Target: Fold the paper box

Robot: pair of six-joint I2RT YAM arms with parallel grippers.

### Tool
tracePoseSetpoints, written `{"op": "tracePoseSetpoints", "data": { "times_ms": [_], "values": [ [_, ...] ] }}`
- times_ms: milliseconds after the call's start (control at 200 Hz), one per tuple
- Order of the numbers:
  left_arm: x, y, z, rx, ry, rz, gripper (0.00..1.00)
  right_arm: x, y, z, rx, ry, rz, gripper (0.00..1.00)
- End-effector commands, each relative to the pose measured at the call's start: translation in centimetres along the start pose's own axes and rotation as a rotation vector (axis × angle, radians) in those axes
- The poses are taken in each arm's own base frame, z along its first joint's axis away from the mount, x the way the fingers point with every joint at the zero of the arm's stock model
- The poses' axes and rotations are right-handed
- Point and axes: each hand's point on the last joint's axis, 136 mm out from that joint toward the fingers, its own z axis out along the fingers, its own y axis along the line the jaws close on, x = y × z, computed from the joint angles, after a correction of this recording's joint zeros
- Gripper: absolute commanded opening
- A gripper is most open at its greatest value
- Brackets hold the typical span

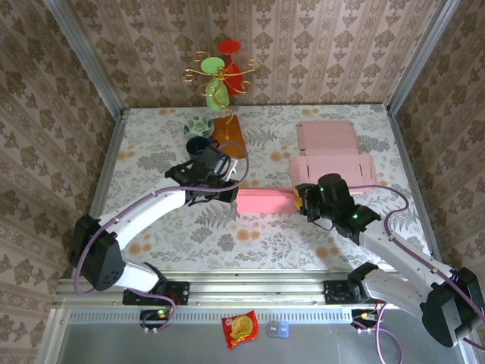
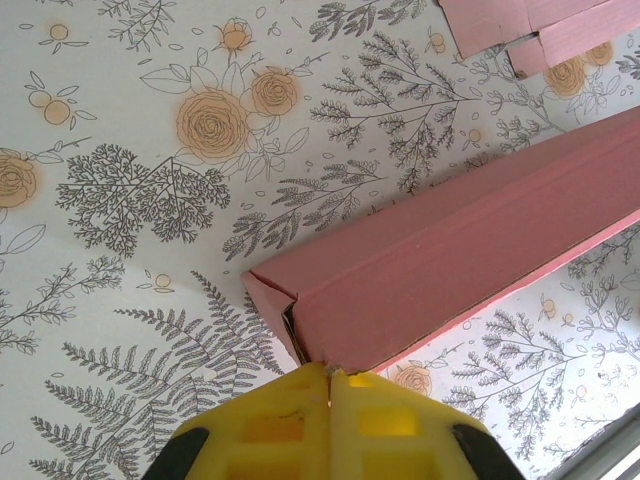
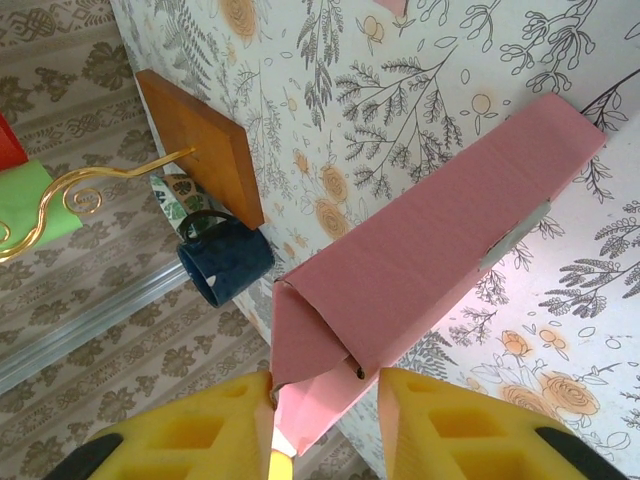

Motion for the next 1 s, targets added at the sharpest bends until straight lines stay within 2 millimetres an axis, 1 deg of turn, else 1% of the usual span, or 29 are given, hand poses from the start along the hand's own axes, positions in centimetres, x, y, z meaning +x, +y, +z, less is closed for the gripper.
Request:
{"op": "tracePoseSetpoints", "data": {
  "times_ms": [0,130,250,335,470,665,780,910,995],
  "values": [
    [0.2,-0.5,-0.6,0.019,0.014,-0.046,0.16,-1.2,-2.7,0.5,0.087,-0.037,-0.007,0.32],
    [-0.6,-0.8,-1.8,0.074,-0.015,-0.145,0.26,-1.5,-3.7,0.6,0.123,-0.048,-0.009,0.31],
    [-1.3,-0.6,-2.9,0.121,-0.043,-0.255,0.29,-1.7,-4.3,0.6,0.149,-0.054,-0.011,0.30],
    [-1.6,-0.1,-3.0,0.139,-0.051,-0.329,0.29,-1.8,-4.5,0.7,0.161,-0.056,-0.011,0.30],
    [-1.8,0.6,-2.4,0.146,-0.041,-0.390,0.30,-1.7,-5.1,0.8,0.191,-0.054,-0.013,0.28],
    [-2.2,0.7,-1.1,0.180,-0.032,-0.433,0.30,-1.7,-5.2,0.9,0.204,-0.049,-0.011,0.27],
    [-1.9,0.7,-0.5,0.187,-0.013,-0.440,0.29,-1.7,-5.2,0.9,0.204,-0.051,-0.009,0.27],
    [-1.1,1.2,0.0,0.169,0.005,-0.445,0.29,-1.7,-5.2,0.9,0.203,-0.051,-0.008,0.27],
    [-0.9,1.3,0.3,0.166,0.009,-0.444,0.28,-1.7,-5.2,0.9,0.203,-0.049,-0.008,0.27]
  ]
}}
